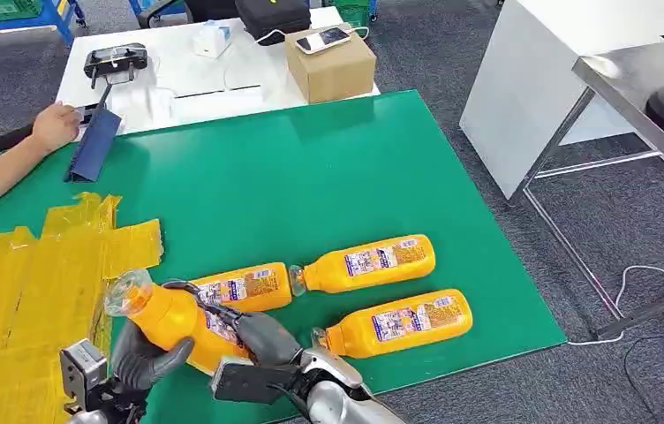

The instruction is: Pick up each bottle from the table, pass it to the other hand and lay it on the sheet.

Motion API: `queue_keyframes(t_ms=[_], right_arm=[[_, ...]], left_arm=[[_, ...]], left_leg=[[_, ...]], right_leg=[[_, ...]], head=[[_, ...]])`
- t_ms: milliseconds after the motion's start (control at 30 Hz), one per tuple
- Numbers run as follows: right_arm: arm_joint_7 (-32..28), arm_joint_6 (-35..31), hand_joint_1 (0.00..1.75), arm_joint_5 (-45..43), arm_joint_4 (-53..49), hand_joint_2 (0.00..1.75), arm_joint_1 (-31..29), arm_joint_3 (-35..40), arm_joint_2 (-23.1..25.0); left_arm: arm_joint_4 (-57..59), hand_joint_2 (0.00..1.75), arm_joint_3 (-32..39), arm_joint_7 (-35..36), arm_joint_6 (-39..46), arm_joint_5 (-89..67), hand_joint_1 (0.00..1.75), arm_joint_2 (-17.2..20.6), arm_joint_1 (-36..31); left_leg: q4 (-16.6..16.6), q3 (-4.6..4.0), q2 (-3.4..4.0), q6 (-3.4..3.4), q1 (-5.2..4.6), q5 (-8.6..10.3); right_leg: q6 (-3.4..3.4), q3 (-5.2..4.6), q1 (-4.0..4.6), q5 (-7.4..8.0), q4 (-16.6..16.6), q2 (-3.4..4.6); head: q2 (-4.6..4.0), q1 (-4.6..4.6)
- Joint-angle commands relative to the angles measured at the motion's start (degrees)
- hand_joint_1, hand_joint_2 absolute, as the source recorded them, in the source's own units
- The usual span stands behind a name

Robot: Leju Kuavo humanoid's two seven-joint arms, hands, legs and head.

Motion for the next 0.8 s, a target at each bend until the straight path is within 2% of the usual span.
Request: queue_keyframes(t_ms=[33, 167, 200, 233, 267, 300, 333, 467, 533, 567, 600, 667, 700, 767, 800], right_arm=[[2.22, -1.84, 0.0, 1.66, -11.32, 0.0, -1.11, -4.77, -5.94], [2.53, -1.97, 0.0, 3.31, -11.62, 0.0, -0.21, -6.01, -5.85], [2.59, -1.91, 0.0, 3.67, -11.1, 0.0, -0.26, -6.05, -5.55], [2.63, -1.93, 0.0, 3.8, -10.94, 0.0, -0.31, -5.99, -5.49], [2.64, -1.95, 0.0, 3.88, -10.76, 0.0, -0.36, -5.91, -5.38], [2.67, -1.94, 0.0, 4.16, -9.98, 0.0, -0.82, -5.55, -5.1], [2.75, -1.89, 0.0, 4.24, -9.67, 0.0, -1.02, -5.41, -5.02], [2.92, -1.87, 0.0, 4.34, -9.12, 0.0, -1.44, -5.19, -4.89], [3.22, -1.44, 0.0, 4.31, -7.65, 0.0, -2.71, -4.51, -4.7], [3.66, -0.63, 0.0, 4.01, -5.9, 0.0, -4.09, -3.9, -4.38], [4.06, 0.35, 0.0, 3.6, -3.93, 1.75, -5.69, -3.2, -4.12], [4.33, 1.93, 0.0, 2.18, 0.6, 1.75, -9.12, -2.15, -3.31], [4.1, 1.9, 0.0, 1.72, 1.81, 1.75, -9.82, -2.17, -2.98], [3.81, 1.79, 0.0, 1.4, 2.44, 1.75, -10.15, -2.08, -2.9], [3.81, 1.79, 0.0, 1.4, 2.44, 1.75, -10.15, -2.08, -2.9]], left_arm=[[-11.31, 1.75, 13.57, 1.19, 11.19, -8.28, 1.75, -0.04, -4.77], [-16.06, 1.75, 16.87, -1.52, 22.08, -15.06, 1.75, -2.53, -7.29], [-17.4, 1.75, 16.52, -2.19, 25.0, -16.43, 1.75, -3.43, -7.45], [-17.67, 1.75, 16.28, -2.39, 25.81, -17.11, 1.75, -3.54, -7.42], [-17.96, 1.75, 15.8, -2.34, 26.13, -17.47, 1.75, -3.78, -7.25], [-17.75, 1.75, 14.43, -2.93, 32.83, -25.74, 1.75, -4.42, -7.37], [-17.39, 1.75, 13.28, -2.68, 34.19, -27.8, 1.75, -4.25, -7.47], [-16.12, 1.75, 11.5, -2.09, 37.51, -30.8, 1.75, -3.71, -7.76], [-13.29, 1.75, 8.48, 0.22, 43.91, -42.04, 1.75, -3.6, -9.04], [-9.7, 1.75, 6.03, 3.54, 46.59, -50.67, 1.75, -3.22, -10.58], [-5.89, 1.75, 3.93, 6.21, 48.78, -56.97, 1.75, -2.74, -12.14], [4.13, 1.75, -0.38, 11.81, 50.21, -66.8, 1.75, -0.58, -16.18], [7.25, 1.75, -1.33, 12.2, 52.33, -66.63, 1.75, -0.07, -17.42], [8.66, 1.75, -1.78, 12.24, 53.58, -65.97, 1.75, 0.58, -17.72], [8.66, 1.75, -1.78, 12.24, 53.58, -65.97, 1.75, 0.58, -17.72]], left_leg=[[0.2, 0.07, -0.47, -0.08, 0.23, -0.12], [0.18, 0.01, -0.55, -0.08, 0.23, -0.02], [0.09, -0.02, -0.33, -0.06, 0.15, 0.02], [0.12, 0.01, -0.42, -0.06, 0.15, -0.01], [0.06, 0.02, -0.29, -0.04, 0.1, 0.01], [0.09, 0.07, -0.38, -0.06, 0.15, -0.03], [0.03, 0.04, -0.24, -0.03, 0.09, 0.01], [0.07, 0.18, -0.43, -0.05, 0.15, -0.05], [0.09, 0.2, -0.45, -0.08, 0.18, -0.07], [0.03, 0.13, -0.43, -0.06, 0.11, 0.0], [0.04, 0.16, -0.53, -0.07, 0.14, 0.0], [-0.06, 0.07, -0.42, -0.04, 0.01, 0.13], [-0.07, 0.19, -0.69, -0.08, 0.07, 0.15], [-0.09, 0.11, -0.46, -0.03, 0.0, 0.16], [-0.08, 0.17, -0.62, -0.06, 0.08, 0.18]], right_leg=[[-0.18, 0.19, 0.15, -0.11, 0.06, 0.17], [-0.18, 0.11, 0.17, -0.07, 0.03, -0.01], [-0.11, 0.05, 0.15, -0.02, -0.01, 0.01], [-0.13, 0.09, 0.14, -0.06, 0.02, 0.02], [-0.09, 0.05, 0.11, -0.02, -0.01, 0.04], [-0.12, 0.15, 0.15, -0.06, -0.02, 0.07], [-0.07, 0.08, 0.11, -0.02, -0.03, 0.05], [-0.13, 0.26, 0.13, -0.09, -0.04, 0.08], [-0.16, 0.28, 0.13, -0.1, -0.02, 0.13], [-0.13, 0.2, 0.08, -0.06, -0.03, 0.02], [-0.16, 0.25, 0.1, -0.08, -0.03, -0.01], [-0.09, 0.1, 0.01, 0.0, -0.05, -0.16], [-0.16, 0.27, 0.05, -0.02, -0.08, -0.18], [-0.09, 0.14, 0.01, 0.03, -0.08, -0.19], [-0.16, 0.27, 0.06, 0.05, -0.11, -0.14]], head=[[0.0, 0.0], [0.0, 0.02], [0.0, 0.0], [0.0, -0.04], [0.0, -0.04], [0.0, -0.02], [0.0, -0.04], [0.0, -0.02], [0.0, -0.02], [0.0, -0.02], [0.0, -0.02], [0.0, -0.04], [0.0, -0.02], [0.0, -0.02], [0.0, -0.02]])
